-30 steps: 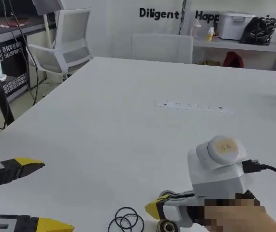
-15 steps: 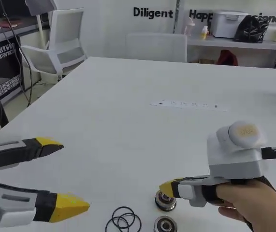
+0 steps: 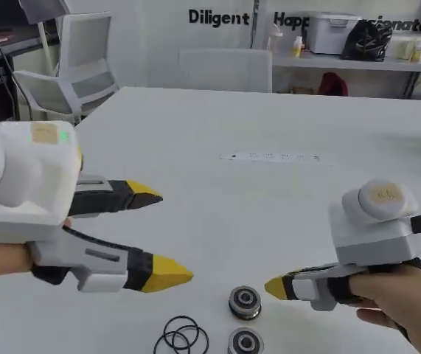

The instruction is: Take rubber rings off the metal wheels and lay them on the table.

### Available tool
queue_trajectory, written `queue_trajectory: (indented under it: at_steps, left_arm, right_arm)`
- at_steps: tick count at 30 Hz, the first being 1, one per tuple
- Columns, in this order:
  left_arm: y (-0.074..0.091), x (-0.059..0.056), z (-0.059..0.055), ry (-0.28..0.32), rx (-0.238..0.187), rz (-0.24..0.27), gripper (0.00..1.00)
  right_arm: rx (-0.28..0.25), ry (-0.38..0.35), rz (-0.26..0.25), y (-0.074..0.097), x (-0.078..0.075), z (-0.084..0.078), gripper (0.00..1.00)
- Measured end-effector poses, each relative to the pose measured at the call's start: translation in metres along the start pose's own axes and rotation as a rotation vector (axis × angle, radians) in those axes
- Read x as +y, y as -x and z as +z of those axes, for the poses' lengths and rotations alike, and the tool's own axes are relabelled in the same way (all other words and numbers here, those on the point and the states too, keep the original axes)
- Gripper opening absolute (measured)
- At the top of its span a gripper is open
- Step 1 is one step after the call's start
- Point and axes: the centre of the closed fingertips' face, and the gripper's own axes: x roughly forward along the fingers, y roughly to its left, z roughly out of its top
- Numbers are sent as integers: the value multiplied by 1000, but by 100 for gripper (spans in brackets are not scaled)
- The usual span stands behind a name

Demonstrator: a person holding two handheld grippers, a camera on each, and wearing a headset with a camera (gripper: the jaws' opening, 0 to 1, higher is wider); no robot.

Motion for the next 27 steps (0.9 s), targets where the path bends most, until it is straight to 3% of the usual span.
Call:
queue_trajectory:
  at_steps: [6, 11, 17, 23, 25, 27]
  left_arm:
    - [-25, -4, 15, -42, -22, -60, 61]
    - [-40, -1, 14, -31, -17, -82, 60]
    - [-63, -6, 1, -24, 20, -116, 57]
    - [-84, -12, -5, -32, 23, -140, 50]
    - [-90, -11, -12, -40, 26, -143, 47]
    - [-95, -8, -23, -10, 33, -125, 44]
  right_arm:
    - [13, 7, 7, 0, 0, -3, 11]
    - [33, 40, 22, -2, 4, -7, 13]
    - [74, 72, 53, -7, 8, -18, 18]
    - [71, 112, 81, -10, 12, -19, 24]
    - [64, 138, 90, -13, 15, -19, 26]
    - [64, 160, 97, -14, 17, -20, 27]
